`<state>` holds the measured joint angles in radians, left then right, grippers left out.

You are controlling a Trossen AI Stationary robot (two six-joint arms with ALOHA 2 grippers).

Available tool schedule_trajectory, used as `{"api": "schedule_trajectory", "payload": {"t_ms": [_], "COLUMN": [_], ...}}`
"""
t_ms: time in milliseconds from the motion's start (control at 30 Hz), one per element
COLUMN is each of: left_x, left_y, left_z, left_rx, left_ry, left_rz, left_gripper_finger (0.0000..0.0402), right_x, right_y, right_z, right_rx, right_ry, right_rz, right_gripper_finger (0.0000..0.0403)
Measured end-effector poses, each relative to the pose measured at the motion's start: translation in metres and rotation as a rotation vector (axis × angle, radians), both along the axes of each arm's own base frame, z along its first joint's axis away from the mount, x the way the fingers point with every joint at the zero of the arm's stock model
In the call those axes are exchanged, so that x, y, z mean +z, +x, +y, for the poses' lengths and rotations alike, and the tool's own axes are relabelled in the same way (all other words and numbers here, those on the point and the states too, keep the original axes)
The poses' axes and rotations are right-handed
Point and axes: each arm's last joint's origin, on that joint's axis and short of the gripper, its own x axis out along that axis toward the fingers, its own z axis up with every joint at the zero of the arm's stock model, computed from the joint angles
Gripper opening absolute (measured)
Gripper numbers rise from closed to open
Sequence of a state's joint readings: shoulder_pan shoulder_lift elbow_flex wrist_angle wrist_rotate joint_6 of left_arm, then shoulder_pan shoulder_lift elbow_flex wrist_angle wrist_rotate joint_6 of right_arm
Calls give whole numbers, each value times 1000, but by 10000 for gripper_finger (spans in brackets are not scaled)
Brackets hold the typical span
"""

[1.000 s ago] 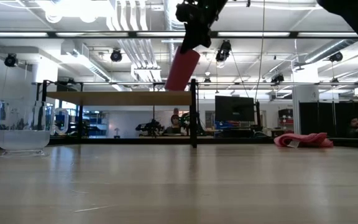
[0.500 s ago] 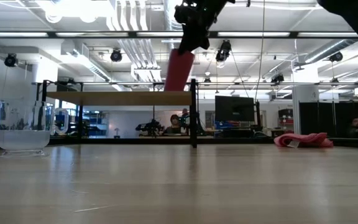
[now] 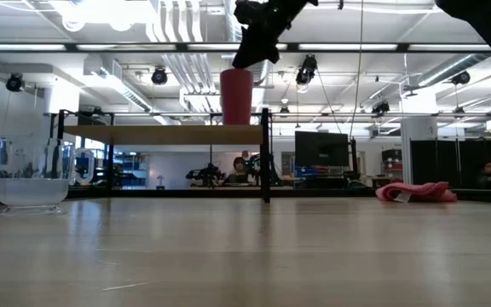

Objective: Stack small to large cups/mugs on shelf
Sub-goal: Put the pink cup on the shelf, then put the orange mug on the shelf

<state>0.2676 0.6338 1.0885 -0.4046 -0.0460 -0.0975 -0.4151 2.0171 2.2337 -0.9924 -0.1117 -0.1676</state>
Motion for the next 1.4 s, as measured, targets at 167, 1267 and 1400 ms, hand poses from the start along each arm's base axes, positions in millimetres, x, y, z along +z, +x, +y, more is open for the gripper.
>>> {"api": "schedule_trajectory", "payload": {"t_ms": [167, 1267, 1400], "left_x": [0, -27, -29], "left_y": [0, 92, 106], "left_z": [0, 12, 14], "left_rx": [0, -369, -427], "left_ry": [-1, -170, -166], "left_rz": [3, 162, 153], "left_gripper_finger": [52, 52, 52], "right_x": [1, -14, -50], "right_y": [0, -137, -142], "right_z": [2, 312, 339], "right_rx": [-45, -617, -749], "right_ry": [49, 648, 757], "right_rz": [-14, 592, 744], "right_gripper_finger": [86, 63, 63]}}
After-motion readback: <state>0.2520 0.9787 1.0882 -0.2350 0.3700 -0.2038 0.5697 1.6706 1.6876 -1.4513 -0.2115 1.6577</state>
